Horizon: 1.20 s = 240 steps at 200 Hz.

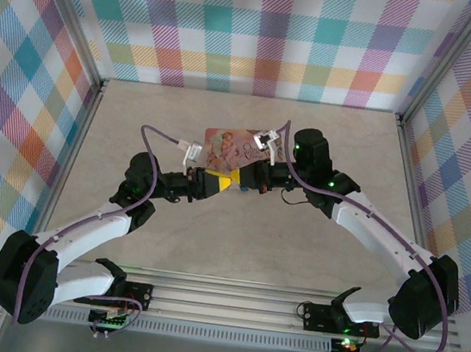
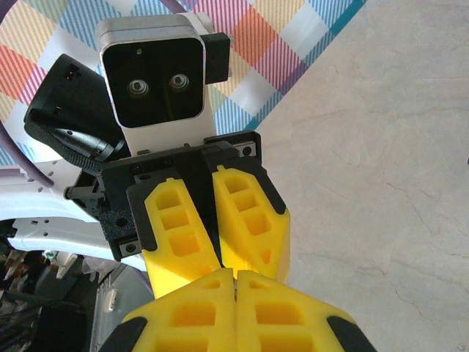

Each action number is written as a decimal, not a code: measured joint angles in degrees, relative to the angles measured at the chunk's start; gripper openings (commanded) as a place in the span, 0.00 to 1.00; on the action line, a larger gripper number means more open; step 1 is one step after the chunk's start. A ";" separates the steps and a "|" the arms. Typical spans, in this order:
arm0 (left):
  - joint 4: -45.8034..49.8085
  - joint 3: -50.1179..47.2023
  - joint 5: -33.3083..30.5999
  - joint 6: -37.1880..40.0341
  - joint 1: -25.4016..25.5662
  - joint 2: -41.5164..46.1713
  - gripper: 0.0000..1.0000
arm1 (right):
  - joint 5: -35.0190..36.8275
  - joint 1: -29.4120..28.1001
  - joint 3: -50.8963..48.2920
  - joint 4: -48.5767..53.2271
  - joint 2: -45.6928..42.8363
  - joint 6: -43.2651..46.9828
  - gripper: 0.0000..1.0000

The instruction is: Unlock the padlock with the key

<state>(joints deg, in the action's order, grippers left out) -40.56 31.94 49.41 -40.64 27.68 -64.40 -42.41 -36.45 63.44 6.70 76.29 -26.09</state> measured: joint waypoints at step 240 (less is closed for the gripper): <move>31.69 -2.73 -15.47 19.85 -0.02 8.37 0.00 | 38.97 -7.48 -0.81 12.72 13.68 -10.51 0.55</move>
<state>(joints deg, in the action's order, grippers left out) -8.86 29.21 33.93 -20.80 27.66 -56.03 -3.44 -43.92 62.63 19.42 89.97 -36.60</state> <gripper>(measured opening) 0.047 0.536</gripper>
